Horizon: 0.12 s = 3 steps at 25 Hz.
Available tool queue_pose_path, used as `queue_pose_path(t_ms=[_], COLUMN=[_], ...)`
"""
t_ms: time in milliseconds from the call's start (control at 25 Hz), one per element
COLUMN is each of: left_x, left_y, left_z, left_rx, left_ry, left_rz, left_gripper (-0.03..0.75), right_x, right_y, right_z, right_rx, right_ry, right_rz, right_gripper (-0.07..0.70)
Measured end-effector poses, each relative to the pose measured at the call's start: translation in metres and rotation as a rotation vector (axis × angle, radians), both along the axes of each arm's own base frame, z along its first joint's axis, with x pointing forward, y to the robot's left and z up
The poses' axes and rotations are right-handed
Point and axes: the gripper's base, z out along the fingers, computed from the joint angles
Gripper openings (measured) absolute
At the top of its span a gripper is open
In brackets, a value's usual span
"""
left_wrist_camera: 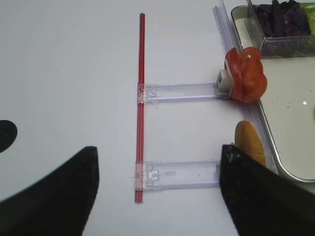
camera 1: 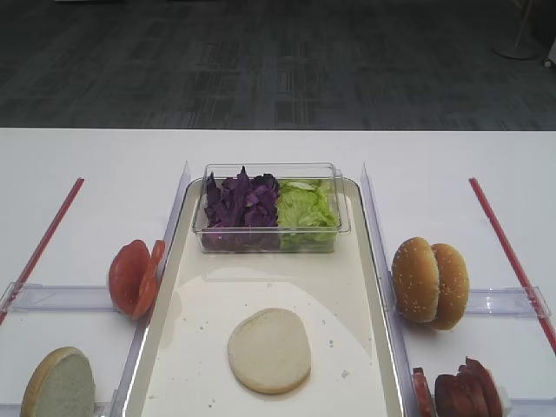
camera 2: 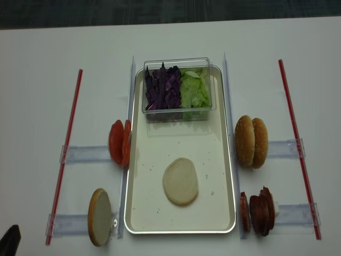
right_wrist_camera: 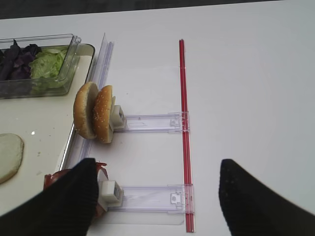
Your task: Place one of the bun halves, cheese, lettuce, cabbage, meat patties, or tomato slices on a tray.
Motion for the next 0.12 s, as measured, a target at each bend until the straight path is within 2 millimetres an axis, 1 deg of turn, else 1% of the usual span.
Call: queue_pose_path(t_ms=[120], left_x=[0.0], left_y=[0.0], left_z=[0.0], left_rx=[0.0], left_ry=[0.0], left_rz=[0.0], left_gripper=[0.489], right_x=[0.0], right_y=[0.0], right_z=[0.0], right_rx=[0.0], right_ry=[0.0], right_rz=[0.0], right_gripper=[0.536])
